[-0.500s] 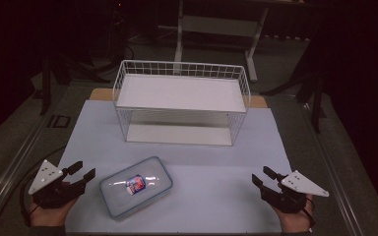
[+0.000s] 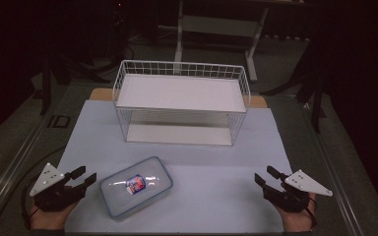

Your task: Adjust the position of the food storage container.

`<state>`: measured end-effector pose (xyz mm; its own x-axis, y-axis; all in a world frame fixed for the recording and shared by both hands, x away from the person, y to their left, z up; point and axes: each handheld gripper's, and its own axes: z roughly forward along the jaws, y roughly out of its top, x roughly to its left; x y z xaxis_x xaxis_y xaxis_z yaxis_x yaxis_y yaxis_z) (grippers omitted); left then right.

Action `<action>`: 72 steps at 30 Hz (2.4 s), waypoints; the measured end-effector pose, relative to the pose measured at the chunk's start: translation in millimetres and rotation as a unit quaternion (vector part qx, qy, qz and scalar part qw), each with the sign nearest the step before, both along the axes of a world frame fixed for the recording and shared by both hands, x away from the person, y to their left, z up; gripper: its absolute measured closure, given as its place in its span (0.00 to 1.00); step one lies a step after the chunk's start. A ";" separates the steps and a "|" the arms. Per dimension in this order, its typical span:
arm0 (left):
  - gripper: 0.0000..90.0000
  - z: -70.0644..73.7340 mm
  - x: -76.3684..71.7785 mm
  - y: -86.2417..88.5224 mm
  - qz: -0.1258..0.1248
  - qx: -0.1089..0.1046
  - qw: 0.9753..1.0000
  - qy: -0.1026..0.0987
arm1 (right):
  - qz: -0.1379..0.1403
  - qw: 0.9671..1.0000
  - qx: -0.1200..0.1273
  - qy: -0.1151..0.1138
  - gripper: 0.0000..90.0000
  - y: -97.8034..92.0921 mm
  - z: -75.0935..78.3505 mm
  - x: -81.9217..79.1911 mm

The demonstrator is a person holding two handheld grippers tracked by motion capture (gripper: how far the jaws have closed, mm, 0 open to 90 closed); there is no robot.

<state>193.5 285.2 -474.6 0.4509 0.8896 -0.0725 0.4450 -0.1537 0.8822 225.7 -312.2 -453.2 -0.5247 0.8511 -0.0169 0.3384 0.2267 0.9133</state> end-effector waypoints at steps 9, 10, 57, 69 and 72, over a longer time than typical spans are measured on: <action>0.75 -5.1 -1.8 0.5 -0.022 0.006 0.999 0.027 | -0.008 1.000 0.011 0.002 0.48 -4.4 -0.4 0.5; 0.77 -6.0 -2.1 0.9 -0.023 0.004 0.999 0.030 | -0.008 1.000 0.011 0.003 0.48 -4.7 -0.5 0.5; 1.00 -28.4 57.2 -90.2 -0.093 0.034 0.988 0.114 | 0.019 1.000 -0.003 0.012 0.51 9.9 -3.9 3.8; 1.00 -30.3 68.5 -117.8 -0.089 0.012 0.990 0.107 | 0.040 0.999 -0.012 0.016 0.52 21.9 -6.7 5.4; 1.00 -27.1 57.9 -112.1 -0.097 0.002 0.990 0.107 | 0.050 0.998 -0.011 0.021 0.59 21.1 -7.8 6.5</action>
<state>251.5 173.1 -501.8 0.5875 0.7888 -0.1809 0.5834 -0.2579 0.7701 232.2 -291.1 -461.0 -0.6074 0.7943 -0.0119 0.3509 0.2817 0.8930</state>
